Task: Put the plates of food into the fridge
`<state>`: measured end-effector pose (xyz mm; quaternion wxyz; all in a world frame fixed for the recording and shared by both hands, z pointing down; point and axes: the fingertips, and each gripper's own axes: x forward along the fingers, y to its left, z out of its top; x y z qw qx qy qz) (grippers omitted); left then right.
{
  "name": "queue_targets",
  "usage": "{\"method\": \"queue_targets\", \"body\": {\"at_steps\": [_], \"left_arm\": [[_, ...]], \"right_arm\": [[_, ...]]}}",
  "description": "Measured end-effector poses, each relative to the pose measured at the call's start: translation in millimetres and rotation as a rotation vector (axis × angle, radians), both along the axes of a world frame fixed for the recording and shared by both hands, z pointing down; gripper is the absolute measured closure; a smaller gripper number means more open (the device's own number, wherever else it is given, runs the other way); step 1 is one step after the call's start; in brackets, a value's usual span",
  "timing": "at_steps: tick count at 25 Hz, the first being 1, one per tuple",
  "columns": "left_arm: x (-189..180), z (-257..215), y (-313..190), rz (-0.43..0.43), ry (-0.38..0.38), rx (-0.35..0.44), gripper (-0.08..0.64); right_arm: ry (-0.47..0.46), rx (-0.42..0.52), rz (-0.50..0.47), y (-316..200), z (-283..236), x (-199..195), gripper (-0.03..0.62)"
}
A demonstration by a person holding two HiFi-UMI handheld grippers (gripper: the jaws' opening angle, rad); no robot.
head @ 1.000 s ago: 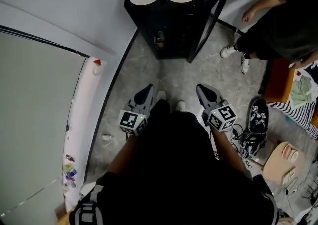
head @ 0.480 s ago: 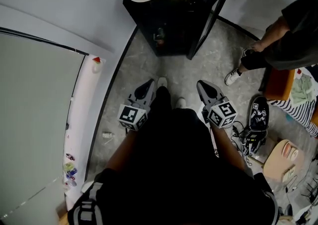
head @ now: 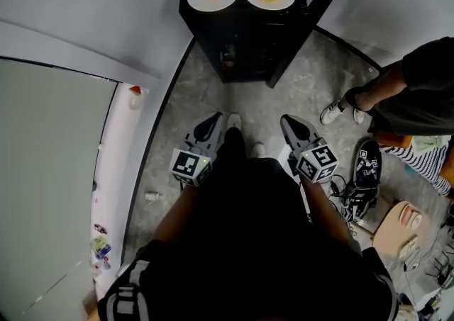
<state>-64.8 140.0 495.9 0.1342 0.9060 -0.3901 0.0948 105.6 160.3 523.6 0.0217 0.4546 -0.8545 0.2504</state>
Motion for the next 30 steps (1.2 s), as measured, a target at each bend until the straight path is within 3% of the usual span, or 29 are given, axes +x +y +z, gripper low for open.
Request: {"method": "queue_targets", "body": {"at_steps": [23, 30], "left_arm": [[-36, 3, -140, 0.097, 0.056, 0.005, 0.538], [-48, 12, -161, 0.115, 0.083, -0.03, 0.538]], "right_arm": [[0.06, -0.012, 0.066, -122, -9, -52, 0.568], [-0.057, -0.064, 0.122, -137, -10, -66, 0.568]]}}
